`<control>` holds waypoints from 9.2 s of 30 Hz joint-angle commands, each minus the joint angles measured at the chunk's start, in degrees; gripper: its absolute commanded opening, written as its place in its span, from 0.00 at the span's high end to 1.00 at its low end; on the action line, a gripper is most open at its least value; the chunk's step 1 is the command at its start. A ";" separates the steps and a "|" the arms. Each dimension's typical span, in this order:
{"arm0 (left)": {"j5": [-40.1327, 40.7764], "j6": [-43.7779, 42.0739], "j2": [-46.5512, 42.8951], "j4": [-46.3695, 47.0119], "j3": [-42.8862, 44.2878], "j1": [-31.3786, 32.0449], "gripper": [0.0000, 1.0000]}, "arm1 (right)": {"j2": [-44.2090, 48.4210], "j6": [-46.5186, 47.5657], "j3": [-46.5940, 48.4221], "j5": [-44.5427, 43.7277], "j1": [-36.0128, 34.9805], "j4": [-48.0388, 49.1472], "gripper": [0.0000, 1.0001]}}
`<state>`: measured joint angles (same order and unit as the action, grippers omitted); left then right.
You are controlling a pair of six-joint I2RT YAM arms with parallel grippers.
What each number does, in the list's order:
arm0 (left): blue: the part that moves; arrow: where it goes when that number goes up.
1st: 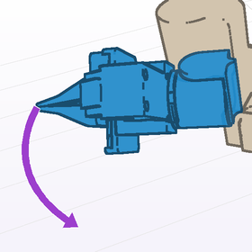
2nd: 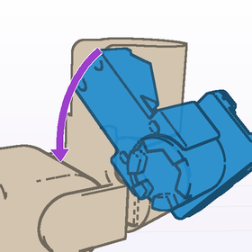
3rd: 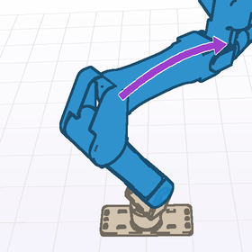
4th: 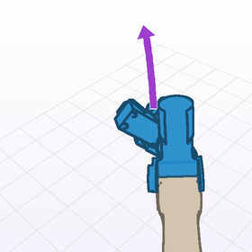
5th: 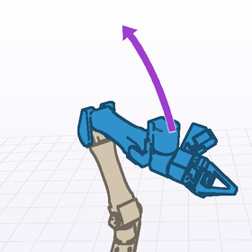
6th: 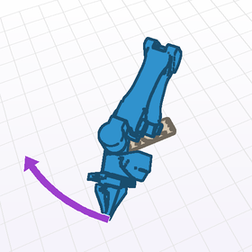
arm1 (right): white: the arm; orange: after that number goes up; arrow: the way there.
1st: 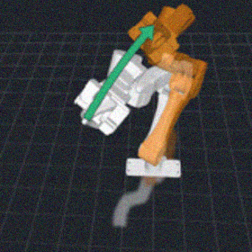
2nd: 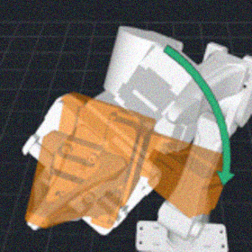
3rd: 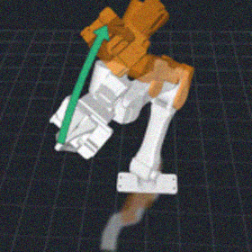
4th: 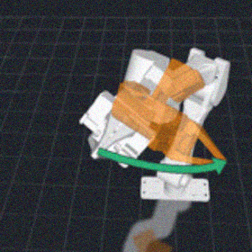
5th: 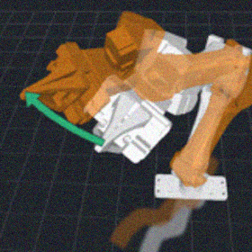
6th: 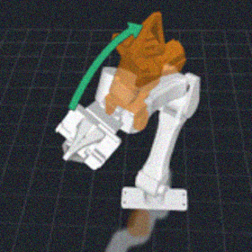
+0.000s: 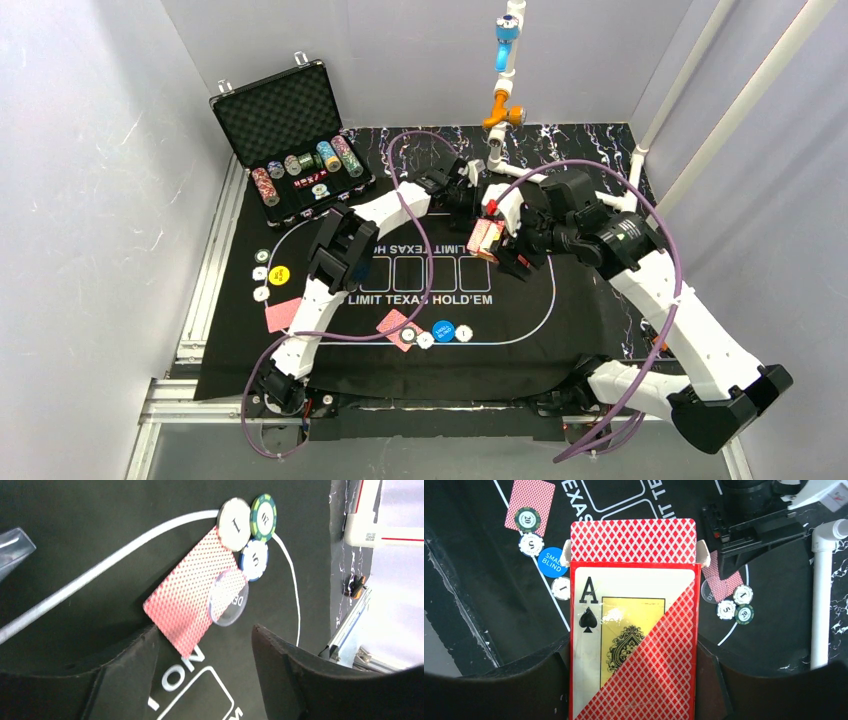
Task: Distribute texas hold em gaming equipment
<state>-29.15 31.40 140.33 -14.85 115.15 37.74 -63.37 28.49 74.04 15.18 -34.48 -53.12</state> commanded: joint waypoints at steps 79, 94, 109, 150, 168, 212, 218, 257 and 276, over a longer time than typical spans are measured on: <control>-31.96 -0.29 -54.60 -9.44 -40.18 -9.77 0.72 | 2.45 -1.91 -6.65 12.60 -4.70 18.22 0.99; -34.34 -1.54 -58.09 -11.31 -40.32 -14.56 1.00 | 2.32 -1.77 -7.32 11.85 -4.71 16.48 0.99; -30.52 -42.45 -55.52 -48.86 -39.63 -30.17 1.00 | 3.02 -1.77 -6.71 10.71 -4.71 13.51 0.99; 0.72 -41.57 -39.83 -28.57 -54.93 -8.08 1.00 | 1.62 0.07 -4.17 7.92 -4.72 10.45 0.99; 4.64 -37.85 -41.58 -35.90 -50.16 -6.91 0.51 | 1.62 0.78 -4.10 7.52 -4.71 10.25 0.99; -28.61 -6.08 -54.65 -15.92 -37.79 -8.27 0.80 | 0.62 0.34 -4.49 10.49 -6.30 16.42 0.99; -30.18 -5.50 -56.03 -14.38 -38.30 -9.38 0.90 | 0.71 0.42 -4.78 10.41 -6.30 16.25 0.99; -10.58 -81.68 -48.44 -68.15 -41.31 -72.81 1.00 | 0.03 0.55 -4.89 9.82 -6.26 15.17 0.99; 1.05 -86.27 -39.07 -59.22 -50.03 -72.72 1.00 | -0.86 0.73 -4.28 9.51 -6.30 15.15 0.99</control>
<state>-30.59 -53.08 100.73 -75.09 66.17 -35.07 -64.16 28.75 66.98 23.33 -40.53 -40.49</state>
